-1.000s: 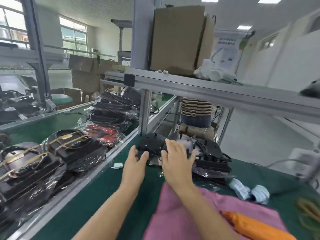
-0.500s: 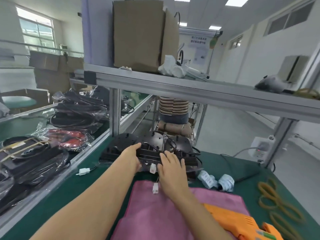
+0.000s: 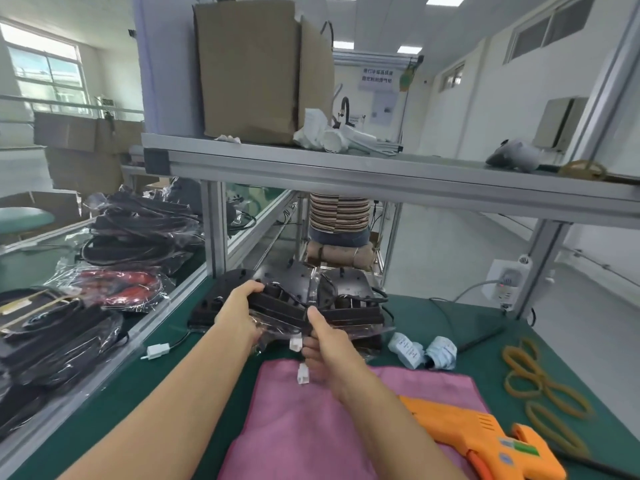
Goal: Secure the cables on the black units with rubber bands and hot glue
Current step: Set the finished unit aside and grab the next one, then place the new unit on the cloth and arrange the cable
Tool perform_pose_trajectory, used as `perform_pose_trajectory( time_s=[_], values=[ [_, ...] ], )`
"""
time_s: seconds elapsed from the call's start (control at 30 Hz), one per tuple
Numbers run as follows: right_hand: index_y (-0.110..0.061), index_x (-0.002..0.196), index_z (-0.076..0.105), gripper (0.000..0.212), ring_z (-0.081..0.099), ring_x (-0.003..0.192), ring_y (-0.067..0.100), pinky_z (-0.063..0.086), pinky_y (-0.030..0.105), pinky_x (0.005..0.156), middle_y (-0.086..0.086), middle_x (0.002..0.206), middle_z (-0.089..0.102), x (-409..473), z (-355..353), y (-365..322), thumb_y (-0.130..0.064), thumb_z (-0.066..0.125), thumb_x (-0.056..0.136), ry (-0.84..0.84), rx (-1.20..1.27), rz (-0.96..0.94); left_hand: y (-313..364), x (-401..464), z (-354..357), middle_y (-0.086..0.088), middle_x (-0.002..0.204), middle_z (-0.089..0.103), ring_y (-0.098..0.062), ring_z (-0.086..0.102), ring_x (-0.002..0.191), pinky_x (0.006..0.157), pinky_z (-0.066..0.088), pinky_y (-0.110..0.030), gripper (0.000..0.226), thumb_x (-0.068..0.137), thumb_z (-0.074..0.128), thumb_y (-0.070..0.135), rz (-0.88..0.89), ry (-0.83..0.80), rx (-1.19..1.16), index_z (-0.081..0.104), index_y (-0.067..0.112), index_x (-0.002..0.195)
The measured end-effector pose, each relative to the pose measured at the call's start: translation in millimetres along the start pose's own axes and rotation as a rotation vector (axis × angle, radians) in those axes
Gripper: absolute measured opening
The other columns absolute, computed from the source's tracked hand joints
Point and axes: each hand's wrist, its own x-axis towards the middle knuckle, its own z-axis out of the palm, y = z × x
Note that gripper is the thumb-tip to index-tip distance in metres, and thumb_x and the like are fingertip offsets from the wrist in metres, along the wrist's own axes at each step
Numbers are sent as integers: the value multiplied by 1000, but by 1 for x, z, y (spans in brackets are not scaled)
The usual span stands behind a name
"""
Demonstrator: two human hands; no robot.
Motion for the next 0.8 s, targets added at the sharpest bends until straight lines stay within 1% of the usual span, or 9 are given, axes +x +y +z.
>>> perform_pose_trajectory(
  time_s=[0.07, 0.17, 0.23, 0.3, 0.47, 0.57, 0.63, 0.7, 0.8],
  values=[
    [-14, 106, 60, 50, 60, 115, 33, 49, 39, 99, 17, 123, 64, 0, 1, 0, -60, 56, 87, -56, 53, 18, 0, -7, -7, -9, 68, 65, -25, 62, 69, 58, 53, -34, 10, 81, 66, 11, 74, -25, -23, 57, 8, 84],
    [-13, 135, 46, 74, 52, 126, 23, 36, 36, 111, 12, 136, 55, -6, -1, -7, -62, 58, 81, -142, 178, -18, -3, -30, -21, -5, 66, 65, -19, 61, 69, 58, 50, -31, 9, 85, 63, 12, 151, -67, -56, 58, 10, 78],
    [-16, 134, 49, 75, 62, 112, 20, 40, 38, 108, 10, 125, 64, -10, -8, -13, -61, 61, 75, -182, 291, -71, -8, -52, -31, -6, 76, 66, -21, 65, 73, 63, 53, -33, 5, 84, 62, 11, 160, -125, -96, 60, 10, 80],
    [-14, 132, 52, 70, 65, 88, 20, 50, 37, 90, 11, 111, 71, -18, -19, -19, -55, 61, 76, -228, 414, -130, -21, -77, -42, -9, 74, 70, -24, 70, 69, 57, 57, -33, 5, 79, 62, 10, 148, -240, -88, 65, 7, 77],
    [-17, 118, 63, 38, 71, 95, 20, 59, 33, 69, 5, 108, 73, -39, -69, -3, -37, 66, 85, -162, 280, -223, -70, -119, -60, -19, 70, 68, -33, 64, 71, 62, 56, -33, 17, 77, 62, 8, 108, -297, 203, 67, -1, 91],
    [-18, 114, 65, 24, 71, 95, 13, 56, 25, 73, -4, 104, 74, -54, -101, 23, -29, 60, 93, -79, 70, -245, -90, -140, -59, -17, 54, 64, -32, 60, 59, 46, 54, -24, 17, 80, 56, -8, 75, -208, 382, 66, 2, 89],
    [-21, 110, 66, 17, 69, 96, 4, 51, 14, 74, -11, 103, 74, -62, -115, 39, -23, 57, 96, -30, -92, -278, -102, -156, -60, -25, 71, 69, -34, 64, 66, 56, 58, -35, 23, 71, 62, -8, 38, -260, 359, 70, -2, 92],
    [-26, 110, 65, 16, 65, 98, -1, 48, 11, 79, -15, 105, 72, -67, -123, 50, -22, 55, 98, -14, -239, -289, -110, -172, -65, -29, 84, 71, -32, 66, 74, 65, 56, -31, 31, 65, 71, -15, 50, -314, 410, 71, -5, 95],
    [-34, 103, 63, 17, 60, 92, -13, 45, 7, 81, -24, 103, 66, -69, -127, 45, -24, 49, 100, -12, -434, -284, -111, -181, -63, -4, 80, 76, -14, 71, 70, 57, 49, -12, 27, 73, 74, -13, 170, -460, 603, 75, 8, 90]
  ],
)
